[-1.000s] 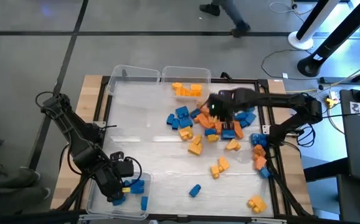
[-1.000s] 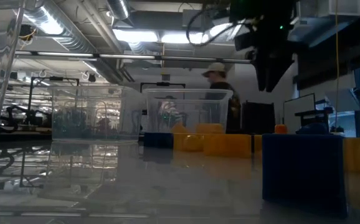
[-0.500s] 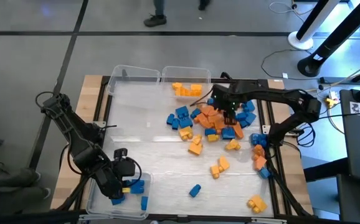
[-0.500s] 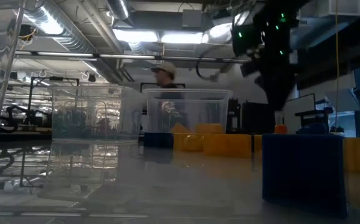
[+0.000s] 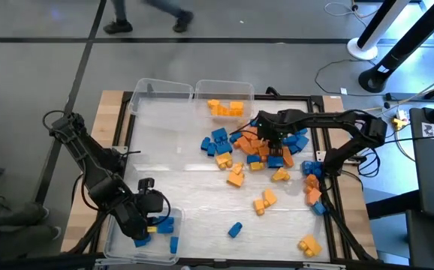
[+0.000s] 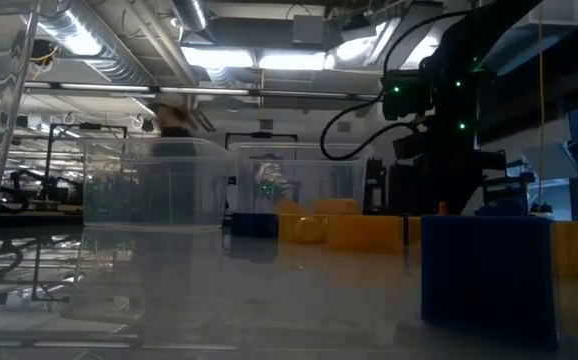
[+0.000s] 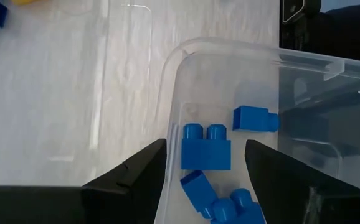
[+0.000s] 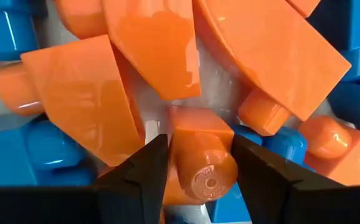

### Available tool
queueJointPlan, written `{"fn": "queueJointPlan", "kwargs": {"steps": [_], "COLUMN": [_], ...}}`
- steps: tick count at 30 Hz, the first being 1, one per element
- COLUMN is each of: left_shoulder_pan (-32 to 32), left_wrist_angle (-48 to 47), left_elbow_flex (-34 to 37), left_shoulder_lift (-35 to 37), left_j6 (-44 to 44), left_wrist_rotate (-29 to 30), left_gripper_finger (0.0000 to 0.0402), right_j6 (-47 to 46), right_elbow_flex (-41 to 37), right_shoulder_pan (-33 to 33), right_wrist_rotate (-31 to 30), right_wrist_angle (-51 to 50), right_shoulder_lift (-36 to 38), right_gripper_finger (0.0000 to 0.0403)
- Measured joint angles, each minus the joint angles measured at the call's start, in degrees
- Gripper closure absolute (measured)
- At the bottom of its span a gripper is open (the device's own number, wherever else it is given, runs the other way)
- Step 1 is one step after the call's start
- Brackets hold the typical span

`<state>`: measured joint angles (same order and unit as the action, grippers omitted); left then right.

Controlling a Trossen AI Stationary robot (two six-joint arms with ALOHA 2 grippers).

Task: Sort blocks
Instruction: Put the orange game piece into the top left transparent bin

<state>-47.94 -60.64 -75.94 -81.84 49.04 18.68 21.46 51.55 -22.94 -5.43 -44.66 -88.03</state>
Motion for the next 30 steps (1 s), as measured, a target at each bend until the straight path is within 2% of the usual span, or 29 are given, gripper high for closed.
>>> {"fn": "queueJointPlan", "kwargs": {"steps": [5,11,15,25,30], "left_shoulder_pan": [0.0,0.0,0.0,0.0,0.0], "left_wrist_angle": [0.0,0.0,0.0,0.0,0.0], "left_elbow_flex": [0.0,0.0,0.0,0.0,0.0], "left_shoulder_lift": [0.0,0.0,0.0,0.0,0.0], "left_j6": [0.0,0.0,-0.4,-6.0,-7.2], "left_wrist_rotate": [0.1,1.0,2.4,12.9,19.7], "left_gripper_finger": [0.0194,0.0194,0.0194,0.0194,0.0194], "right_j6": [0.0,-0.1,-0.7,-3.3,-3.3], "right_elbow_flex": [0.0,0.1,0.1,0.2,3.2], "right_shoulder_pan": [0.0,0.0,0.0,0.0,0.0], "right_wrist_rotate": [0.0,0.0,0.6,3.2,3.5], "right_wrist_angle": [-1.1,-2.4,-2.4,-2.6,-5.3], "right_shoulder_lift": [0.0,0.1,0.2,0.5,0.6], "right_gripper_finger": [0.0230,0.0281,0.0283,0.0280,0.0284]}}
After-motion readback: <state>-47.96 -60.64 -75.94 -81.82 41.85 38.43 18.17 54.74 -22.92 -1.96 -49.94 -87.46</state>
